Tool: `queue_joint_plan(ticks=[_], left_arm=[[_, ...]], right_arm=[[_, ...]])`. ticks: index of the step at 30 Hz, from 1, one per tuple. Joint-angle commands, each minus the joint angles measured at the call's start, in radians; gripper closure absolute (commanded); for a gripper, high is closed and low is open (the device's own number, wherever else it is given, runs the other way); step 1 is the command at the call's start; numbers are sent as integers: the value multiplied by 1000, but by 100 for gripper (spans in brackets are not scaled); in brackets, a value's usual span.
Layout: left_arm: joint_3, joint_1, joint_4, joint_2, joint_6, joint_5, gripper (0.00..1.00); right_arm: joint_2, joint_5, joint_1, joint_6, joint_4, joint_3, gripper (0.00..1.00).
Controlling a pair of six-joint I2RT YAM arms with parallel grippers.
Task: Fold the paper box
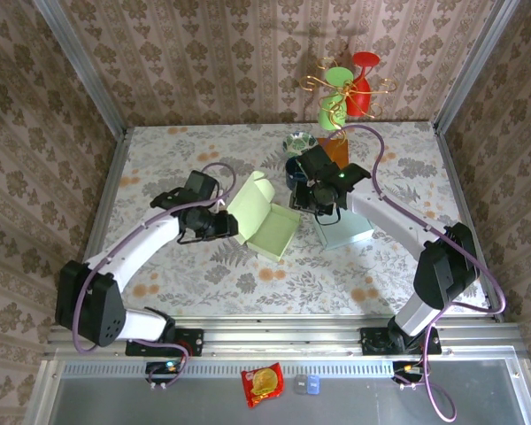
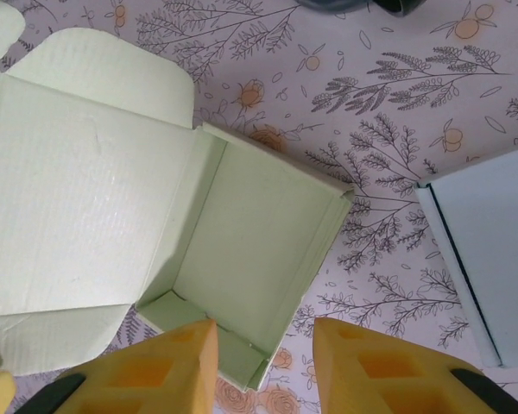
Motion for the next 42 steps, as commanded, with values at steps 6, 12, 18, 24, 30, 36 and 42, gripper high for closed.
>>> queue_joint_plan(ticks=[6,12,18,24,30,36,42], left_arm=[[47,-18,-16,34,61,-21,82],[57,-21,-26,38,86,-41,95],[105,-21,-84,56,200,-47,100],[194,-16,-169,67,458,-33,100],[240,-16,-241,66,725,-27,100],[263,-10,-292,79,875,-95,100],[276,-5,-279,114,894,-104,100]], right_arm=[[-29,-18,-6,6,1,-22,66],[-23,-31,-6,4,12,-22,66],[-21,-38,-6,-78,4,2,66],[-53,-43,-10,-302,-11,32,64],[-123,-46,-28,-507,11,4,61],[-172,-128,-80,-670,37,-63,58],[-111,-292,-108,-788,-14,-53,55]])
